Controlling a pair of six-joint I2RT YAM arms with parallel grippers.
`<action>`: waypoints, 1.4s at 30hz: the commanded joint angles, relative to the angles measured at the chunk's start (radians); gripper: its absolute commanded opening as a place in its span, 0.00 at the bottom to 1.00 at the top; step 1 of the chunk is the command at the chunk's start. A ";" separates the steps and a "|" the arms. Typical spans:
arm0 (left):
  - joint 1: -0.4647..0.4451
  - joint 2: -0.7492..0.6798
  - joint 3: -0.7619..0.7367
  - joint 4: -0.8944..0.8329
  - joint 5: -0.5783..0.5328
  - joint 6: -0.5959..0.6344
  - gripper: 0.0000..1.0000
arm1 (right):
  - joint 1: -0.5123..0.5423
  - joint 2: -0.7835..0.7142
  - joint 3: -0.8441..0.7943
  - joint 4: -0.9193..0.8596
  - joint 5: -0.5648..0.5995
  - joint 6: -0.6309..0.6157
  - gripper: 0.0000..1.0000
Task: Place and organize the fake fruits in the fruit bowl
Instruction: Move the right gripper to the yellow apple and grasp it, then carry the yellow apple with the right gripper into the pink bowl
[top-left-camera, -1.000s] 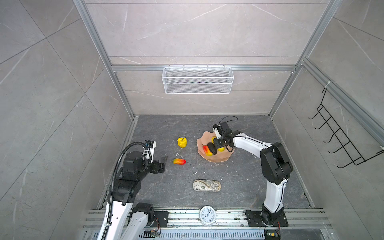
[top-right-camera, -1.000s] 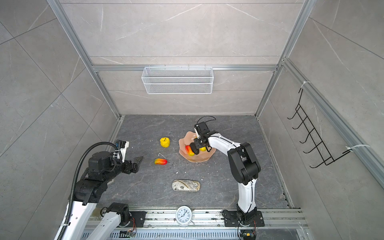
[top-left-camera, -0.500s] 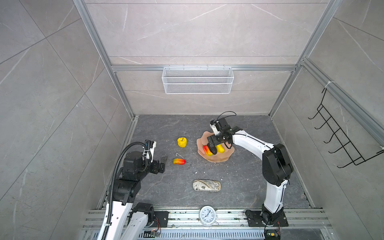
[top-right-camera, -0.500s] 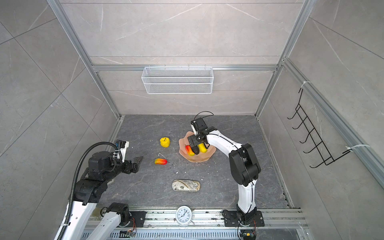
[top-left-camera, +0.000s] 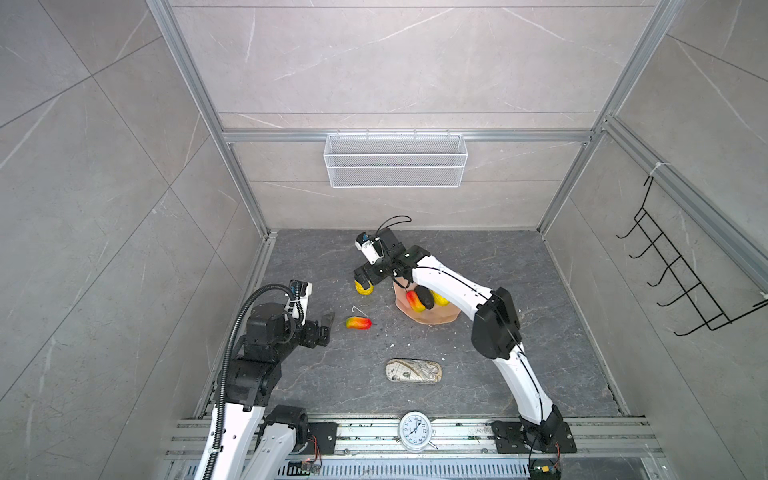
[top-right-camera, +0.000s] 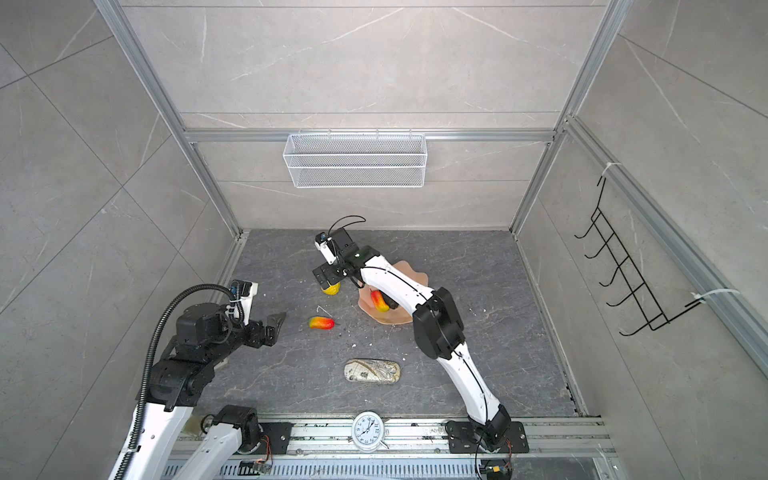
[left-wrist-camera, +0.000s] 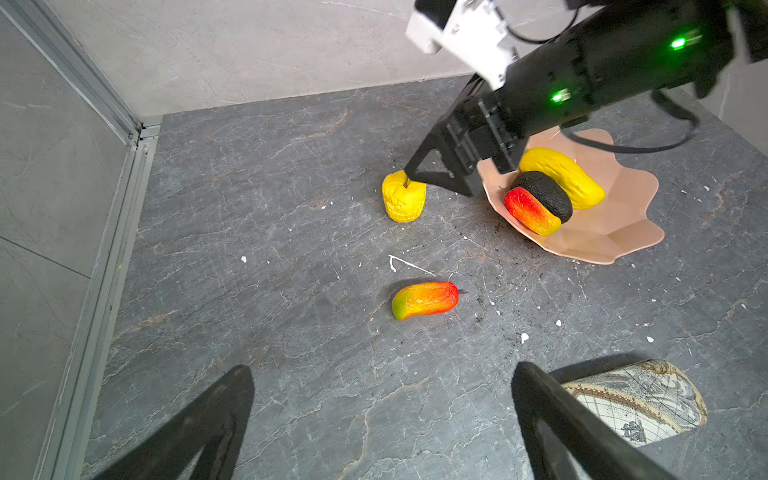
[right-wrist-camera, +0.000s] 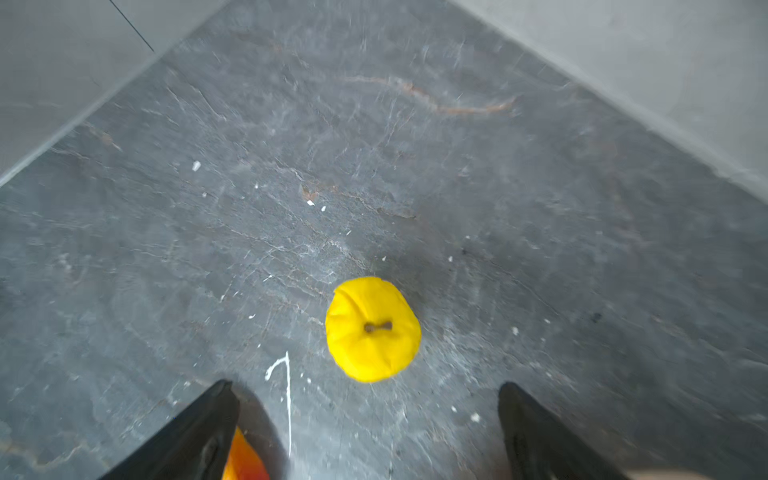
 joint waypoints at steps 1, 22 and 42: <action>0.004 -0.010 0.009 0.028 0.013 0.024 1.00 | -0.008 0.135 0.215 -0.167 -0.020 0.038 1.00; 0.004 -0.006 0.011 0.026 0.017 0.023 1.00 | 0.004 0.262 0.263 -0.104 0.002 0.094 0.72; 0.004 -0.019 0.007 0.026 0.012 0.021 1.00 | 0.010 -0.162 -0.123 -0.022 0.022 0.006 0.45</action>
